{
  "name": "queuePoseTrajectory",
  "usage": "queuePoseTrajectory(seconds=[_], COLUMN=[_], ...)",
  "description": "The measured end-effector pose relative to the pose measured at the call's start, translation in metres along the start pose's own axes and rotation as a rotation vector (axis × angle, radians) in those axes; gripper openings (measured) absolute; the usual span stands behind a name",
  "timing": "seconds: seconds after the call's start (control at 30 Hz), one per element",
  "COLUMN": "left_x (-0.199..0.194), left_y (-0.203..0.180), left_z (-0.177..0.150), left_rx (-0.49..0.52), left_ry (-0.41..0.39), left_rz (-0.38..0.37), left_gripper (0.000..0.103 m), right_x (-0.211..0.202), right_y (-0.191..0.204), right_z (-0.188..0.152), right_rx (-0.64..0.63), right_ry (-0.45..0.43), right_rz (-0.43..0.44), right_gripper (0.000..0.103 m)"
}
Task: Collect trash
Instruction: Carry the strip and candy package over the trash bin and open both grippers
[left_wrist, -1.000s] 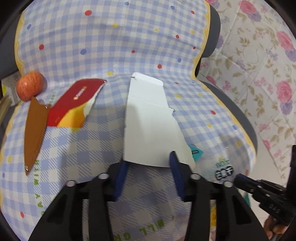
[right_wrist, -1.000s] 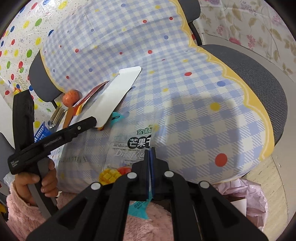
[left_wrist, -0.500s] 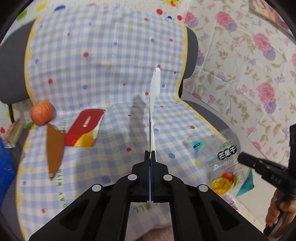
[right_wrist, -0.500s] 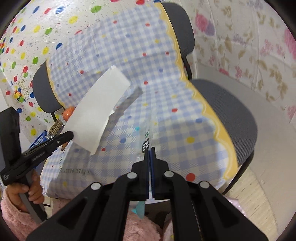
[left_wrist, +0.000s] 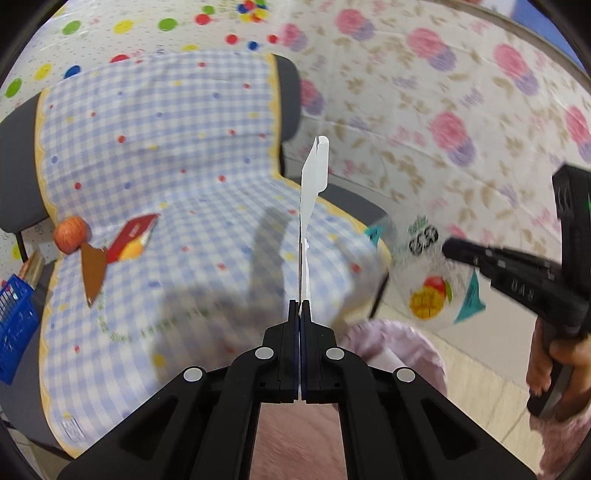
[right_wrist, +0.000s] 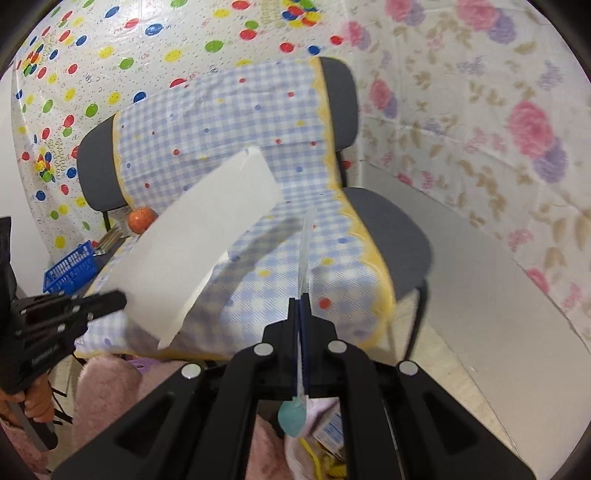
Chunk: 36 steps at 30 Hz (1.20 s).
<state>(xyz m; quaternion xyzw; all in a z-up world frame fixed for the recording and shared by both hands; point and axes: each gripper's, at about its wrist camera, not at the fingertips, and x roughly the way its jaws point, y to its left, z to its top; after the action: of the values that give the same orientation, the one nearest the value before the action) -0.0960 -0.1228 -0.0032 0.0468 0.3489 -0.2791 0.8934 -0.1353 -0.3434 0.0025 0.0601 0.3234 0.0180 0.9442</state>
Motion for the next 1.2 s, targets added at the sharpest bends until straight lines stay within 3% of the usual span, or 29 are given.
queuePoseTrajectory(seconds=[0.23, 0.53, 1.03, 1.07, 1.13, 1.17, 1.2], left_x=[0.003, 0.017, 0.086, 0.088, 0.091, 0.090, 0.088], left_y=[-0.040, -0.086, -0.112, -0.111, -0.107, -0.104, -0.102], left_z=[-0.035, -0.062, -0.069, -0.069, -0.067, -0.066, -0.064], left_rx=[0.054, 0.123, 0.151, 0.147, 0.130, 0.121, 0.114], left_ry=[0.097, 0.161, 0.309, 0.310, 0.305, 0.298, 0.286], left_rz=[-0.060, -0.135, -0.153, -0.150, -0.148, -0.143, -0.139], left_gripper=[0.000, 0.000, 0.003, 0.008, 0.028, 0.042, 0.045], right_x=[-0.033, -0.049, 0.002, 0.007, 0.013, 0.013, 0.012], right_y=[-0.024, -0.043, -0.081, -0.084, -0.088, -0.088, -0.089], right_z=[-0.041, -0.085, -0.116, -0.119, -0.122, -0.122, -0.122], right_rx=[0.039, 0.083, 0.196, 0.203, 0.212, 0.215, 0.217], right_ry=[0.001, 0.023, 0.136, 0.147, 0.164, 0.167, 0.166], right_rz=[-0.079, -0.132, -0.091, -0.084, -0.100, -0.103, -0.111], right_gripper=[0.002, 0.002, 0.004, 0.008, 0.015, 0.025, 0.030])
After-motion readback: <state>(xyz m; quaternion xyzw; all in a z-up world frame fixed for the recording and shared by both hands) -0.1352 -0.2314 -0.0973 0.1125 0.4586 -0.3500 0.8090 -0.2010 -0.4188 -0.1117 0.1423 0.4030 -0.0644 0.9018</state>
